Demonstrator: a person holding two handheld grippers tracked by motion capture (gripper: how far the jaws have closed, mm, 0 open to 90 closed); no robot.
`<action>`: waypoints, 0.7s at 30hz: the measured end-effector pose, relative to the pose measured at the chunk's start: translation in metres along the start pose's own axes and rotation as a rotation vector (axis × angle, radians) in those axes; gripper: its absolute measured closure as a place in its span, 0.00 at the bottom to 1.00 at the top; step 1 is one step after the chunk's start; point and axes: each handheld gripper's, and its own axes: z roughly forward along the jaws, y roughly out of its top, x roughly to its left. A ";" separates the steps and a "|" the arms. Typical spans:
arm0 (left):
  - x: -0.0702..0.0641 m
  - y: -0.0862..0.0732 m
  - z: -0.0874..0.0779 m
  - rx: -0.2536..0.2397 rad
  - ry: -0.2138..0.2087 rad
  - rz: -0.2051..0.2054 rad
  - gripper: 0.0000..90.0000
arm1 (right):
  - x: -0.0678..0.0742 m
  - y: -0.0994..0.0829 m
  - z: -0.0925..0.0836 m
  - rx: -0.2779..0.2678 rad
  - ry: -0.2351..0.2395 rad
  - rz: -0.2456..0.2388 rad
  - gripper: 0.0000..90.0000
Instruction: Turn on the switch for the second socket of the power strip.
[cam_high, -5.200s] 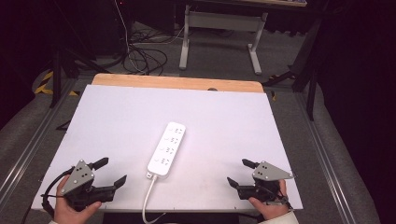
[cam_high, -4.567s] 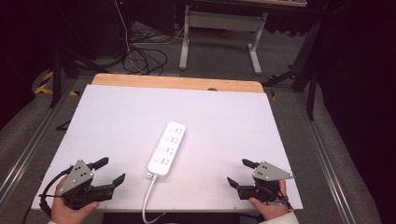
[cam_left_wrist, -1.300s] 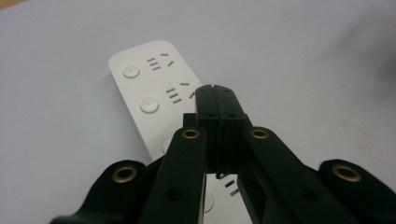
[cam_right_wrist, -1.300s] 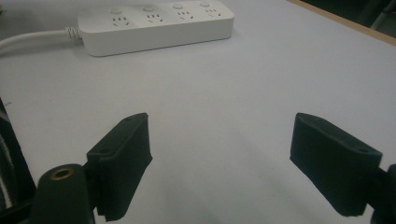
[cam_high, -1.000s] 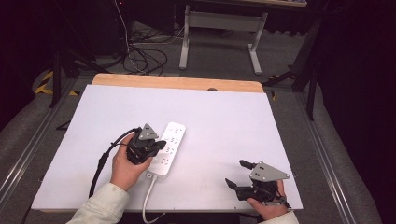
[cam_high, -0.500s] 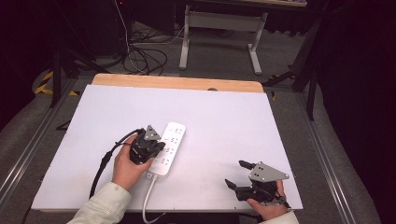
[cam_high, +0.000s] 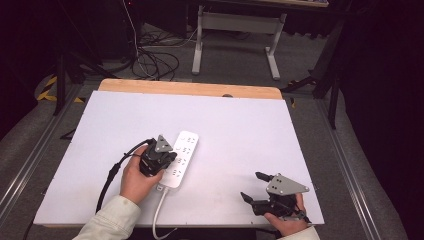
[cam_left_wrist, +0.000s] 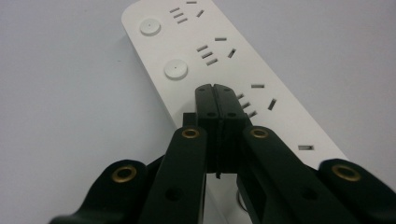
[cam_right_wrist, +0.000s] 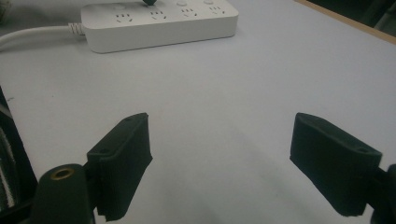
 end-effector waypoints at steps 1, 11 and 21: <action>0.000 0.000 0.000 0.000 0.000 0.000 1.00 | 0.000 0.000 0.000 0.000 0.000 0.000 0.23; 0.003 -0.005 0.001 -0.031 -0.023 -0.031 1.00 | 0.001 0.000 0.001 0.005 -0.001 -0.001 0.23; 0.000 -0.004 0.003 -0.026 0.008 -0.011 1.00 | 0.001 0.000 0.002 0.008 -0.001 0.000 0.23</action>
